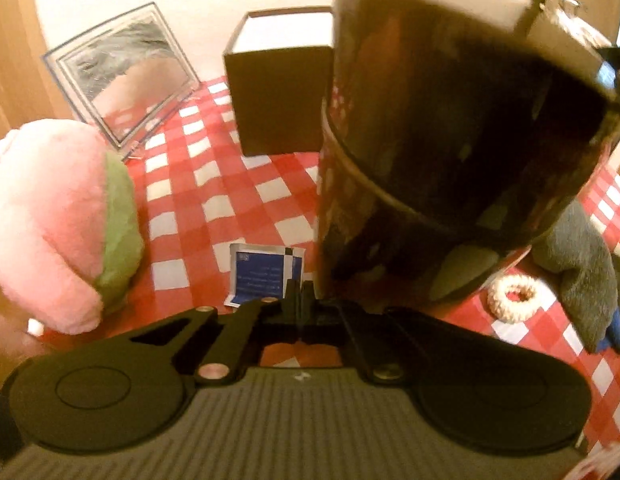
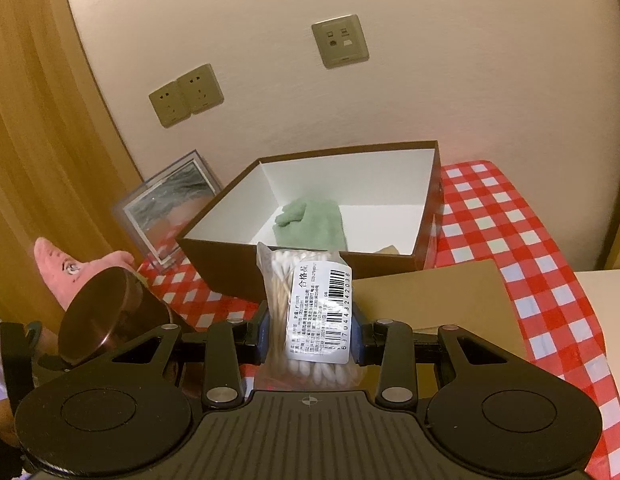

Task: Organize soft objects
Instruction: 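Lower the swab bag into the white box with the right gripper while the left lowers the blue packet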

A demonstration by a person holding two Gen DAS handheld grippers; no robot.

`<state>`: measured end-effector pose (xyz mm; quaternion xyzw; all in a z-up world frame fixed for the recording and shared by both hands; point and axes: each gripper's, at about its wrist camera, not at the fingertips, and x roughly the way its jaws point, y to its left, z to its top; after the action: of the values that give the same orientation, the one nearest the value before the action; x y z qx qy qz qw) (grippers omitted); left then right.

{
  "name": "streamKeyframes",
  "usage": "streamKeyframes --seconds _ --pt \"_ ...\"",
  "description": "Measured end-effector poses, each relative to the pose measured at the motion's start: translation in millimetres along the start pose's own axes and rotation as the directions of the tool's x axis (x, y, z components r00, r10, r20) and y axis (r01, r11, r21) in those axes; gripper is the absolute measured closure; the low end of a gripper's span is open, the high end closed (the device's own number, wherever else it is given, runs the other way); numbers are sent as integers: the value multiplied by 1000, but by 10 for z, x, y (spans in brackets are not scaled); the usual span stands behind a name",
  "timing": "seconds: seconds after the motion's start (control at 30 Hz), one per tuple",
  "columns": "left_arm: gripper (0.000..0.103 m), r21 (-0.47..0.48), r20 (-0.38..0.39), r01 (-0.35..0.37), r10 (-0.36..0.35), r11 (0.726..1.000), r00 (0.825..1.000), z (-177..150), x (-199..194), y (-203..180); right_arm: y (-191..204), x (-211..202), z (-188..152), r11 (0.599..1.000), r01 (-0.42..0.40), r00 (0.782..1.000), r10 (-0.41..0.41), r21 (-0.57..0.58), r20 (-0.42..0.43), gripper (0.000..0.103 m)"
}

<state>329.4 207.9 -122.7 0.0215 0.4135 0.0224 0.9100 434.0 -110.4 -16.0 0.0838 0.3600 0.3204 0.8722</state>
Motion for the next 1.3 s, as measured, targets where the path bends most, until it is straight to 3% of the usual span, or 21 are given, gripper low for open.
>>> streamKeyframes --seconds 0.47,0.8,1.1,1.3 --pt "103 -110 110 -62 74 992 991 310 -601 255 33 -7 115 999 -32 999 33 -29 33 65" --pt "103 -88 229 -95 113 992 967 804 -951 395 85 25 352 996 -59 995 63 -60 77 65" --pt "103 -18 308 -50 53 999 950 1412 -975 325 24 232 638 994 -67 993 75 -84 95 65" --pt "103 22 313 1 -8 1000 950 1884 -672 232 -49 514 814 993 -45 995 54 -108 81 65"
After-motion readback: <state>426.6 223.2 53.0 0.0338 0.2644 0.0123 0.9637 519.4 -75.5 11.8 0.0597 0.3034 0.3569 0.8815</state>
